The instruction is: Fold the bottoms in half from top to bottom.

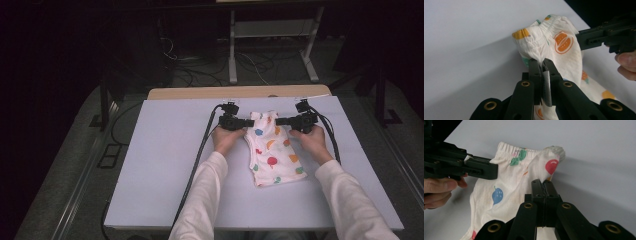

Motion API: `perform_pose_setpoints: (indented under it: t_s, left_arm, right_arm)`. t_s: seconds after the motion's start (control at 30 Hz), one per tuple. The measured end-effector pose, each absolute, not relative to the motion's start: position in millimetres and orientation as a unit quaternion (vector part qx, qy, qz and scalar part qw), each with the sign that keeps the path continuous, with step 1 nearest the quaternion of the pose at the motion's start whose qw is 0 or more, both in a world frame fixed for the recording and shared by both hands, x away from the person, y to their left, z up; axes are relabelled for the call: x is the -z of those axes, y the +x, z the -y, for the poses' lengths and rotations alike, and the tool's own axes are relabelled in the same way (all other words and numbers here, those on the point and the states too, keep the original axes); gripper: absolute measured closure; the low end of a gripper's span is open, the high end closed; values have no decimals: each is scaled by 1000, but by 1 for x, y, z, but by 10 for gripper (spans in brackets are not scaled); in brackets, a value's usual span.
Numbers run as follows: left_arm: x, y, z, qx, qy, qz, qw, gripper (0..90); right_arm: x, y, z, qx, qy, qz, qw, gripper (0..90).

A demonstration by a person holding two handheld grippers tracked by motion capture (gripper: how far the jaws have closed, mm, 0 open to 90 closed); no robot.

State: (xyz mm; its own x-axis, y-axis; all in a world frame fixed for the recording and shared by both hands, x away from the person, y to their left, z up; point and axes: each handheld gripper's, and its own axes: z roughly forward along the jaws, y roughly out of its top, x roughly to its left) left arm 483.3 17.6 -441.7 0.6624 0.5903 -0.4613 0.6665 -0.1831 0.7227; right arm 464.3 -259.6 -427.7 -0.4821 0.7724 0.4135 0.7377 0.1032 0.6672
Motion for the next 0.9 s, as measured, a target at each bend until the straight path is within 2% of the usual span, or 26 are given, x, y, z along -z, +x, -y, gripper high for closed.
perform_pose_setpoints:
  t_s: [0.9]
  left_arm:
    - [420,454,-29,36,754,-361,548,858]
  right_arm:
    - [407,424,284,-498,489,-715,38,879]
